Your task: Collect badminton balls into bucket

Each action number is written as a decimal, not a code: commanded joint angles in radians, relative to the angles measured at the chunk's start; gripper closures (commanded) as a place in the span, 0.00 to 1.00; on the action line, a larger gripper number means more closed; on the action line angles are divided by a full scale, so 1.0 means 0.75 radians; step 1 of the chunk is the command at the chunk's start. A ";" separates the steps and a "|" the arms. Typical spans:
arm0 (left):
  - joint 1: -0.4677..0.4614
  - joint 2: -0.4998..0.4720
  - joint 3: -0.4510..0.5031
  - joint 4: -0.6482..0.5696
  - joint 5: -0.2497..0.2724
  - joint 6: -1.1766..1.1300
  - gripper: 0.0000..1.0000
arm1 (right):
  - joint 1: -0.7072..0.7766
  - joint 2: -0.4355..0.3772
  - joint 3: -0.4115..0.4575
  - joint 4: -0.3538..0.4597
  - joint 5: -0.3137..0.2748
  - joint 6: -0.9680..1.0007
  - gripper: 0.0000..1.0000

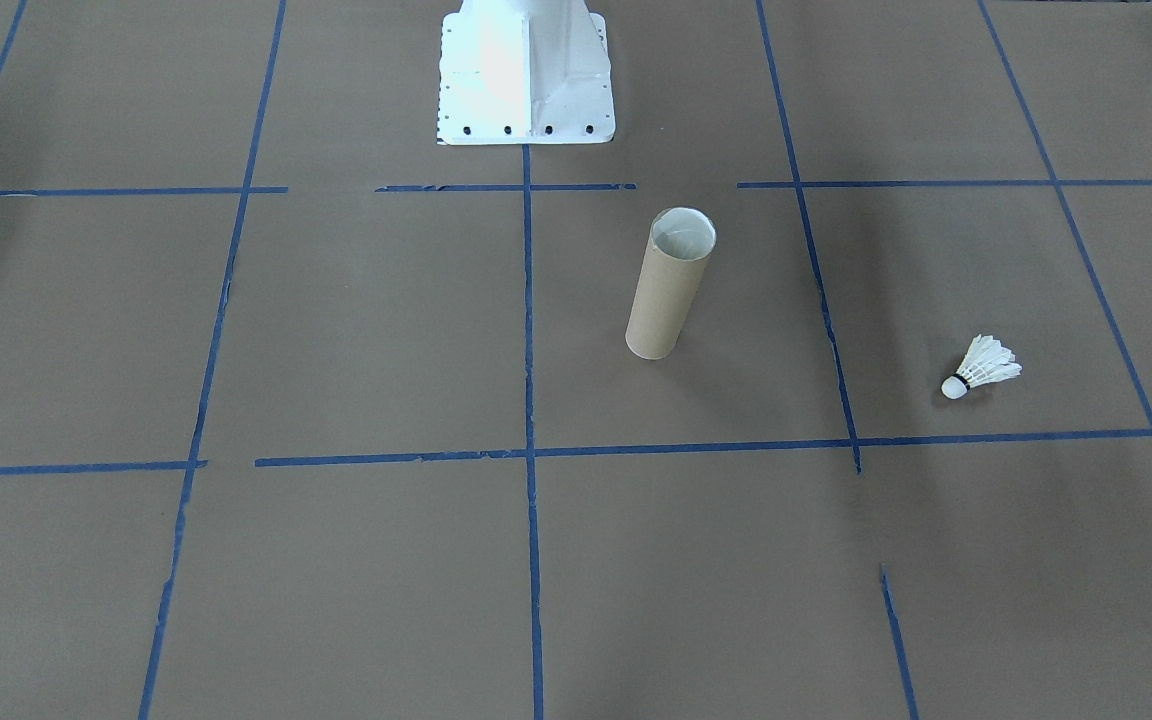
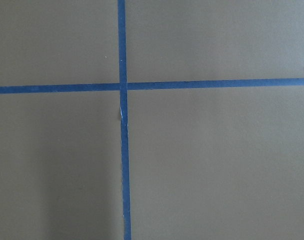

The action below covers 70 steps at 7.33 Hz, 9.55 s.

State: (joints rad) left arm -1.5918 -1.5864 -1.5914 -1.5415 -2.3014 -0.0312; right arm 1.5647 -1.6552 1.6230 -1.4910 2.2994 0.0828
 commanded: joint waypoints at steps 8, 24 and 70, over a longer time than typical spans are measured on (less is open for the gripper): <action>0.150 -0.096 -0.116 -0.324 -0.075 -0.495 0.00 | 0.000 0.000 0.000 0.000 0.000 0.000 0.00; 0.702 0.041 0.365 -1.941 0.084 -2.140 0.00 | 0.000 0.000 0.000 0.000 0.000 0.000 0.00; 1.274 -1.407 -0.263 1.274 0.692 -0.824 1.00 | 0.000 0.000 0.000 0.000 0.000 0.000 0.00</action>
State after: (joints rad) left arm -0.6360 -2.6398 -1.7945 -0.5840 -1.7809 -0.6494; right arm 1.5647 -1.6552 1.6229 -1.4910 2.2994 0.0828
